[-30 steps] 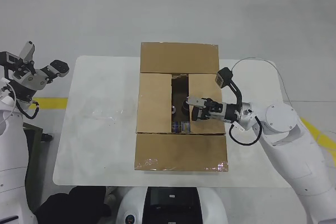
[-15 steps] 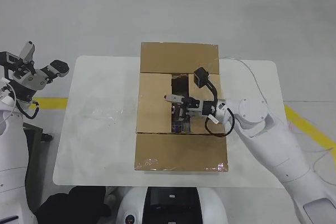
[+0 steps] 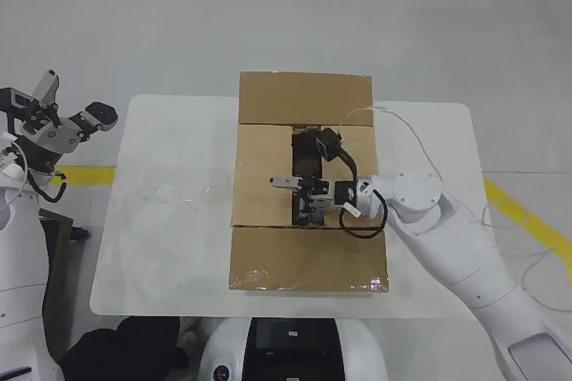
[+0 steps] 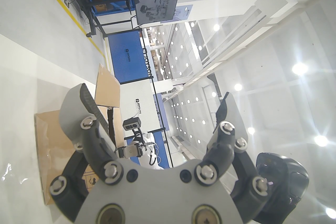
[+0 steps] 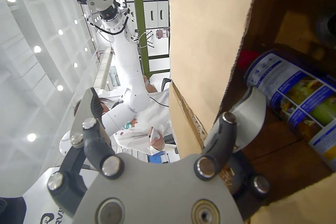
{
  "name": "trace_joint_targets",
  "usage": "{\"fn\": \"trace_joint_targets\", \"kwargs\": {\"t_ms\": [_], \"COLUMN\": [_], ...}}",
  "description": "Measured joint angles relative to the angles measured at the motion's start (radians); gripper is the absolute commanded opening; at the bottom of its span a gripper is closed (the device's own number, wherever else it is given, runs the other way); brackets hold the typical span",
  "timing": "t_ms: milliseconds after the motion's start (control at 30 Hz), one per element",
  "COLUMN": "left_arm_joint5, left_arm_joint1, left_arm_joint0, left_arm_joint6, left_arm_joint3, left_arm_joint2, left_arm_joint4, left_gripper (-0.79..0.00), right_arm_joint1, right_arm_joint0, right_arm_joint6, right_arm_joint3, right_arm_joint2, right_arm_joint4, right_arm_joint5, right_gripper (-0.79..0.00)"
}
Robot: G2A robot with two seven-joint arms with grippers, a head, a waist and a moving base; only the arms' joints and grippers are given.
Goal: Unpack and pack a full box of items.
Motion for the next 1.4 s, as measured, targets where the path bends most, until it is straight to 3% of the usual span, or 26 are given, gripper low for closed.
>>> {"fn": "trace_joint_targets", "kwargs": {"t_ms": [800,1400], "left_arm_joint5": [0.0,0.0], "left_arm_joint1": [0.0,0.0], "left_arm_joint0": [0.0,0.0], "left_arm_joint6": [0.0,0.0], "left_arm_joint3": [0.0,0.0], "left_arm_joint2": [0.0,0.0], "left_arm_joint4": [0.0,0.0], "left_gripper": [0.0,0.0], "right_arm_joint1": [-0.027,-0.084], "right_arm_joint0": [-0.02,0.092], "right_arm_joint6": [0.033,0.008], "right_arm_joint3": [-0.036,-0.063], "right_arm_joint2": [0.048,-0.032], "right_arm_joint4": [0.083,0.055], "right_arm_joint5": [-0.153,-0.203], "right_gripper": [0.0,0.0]}}
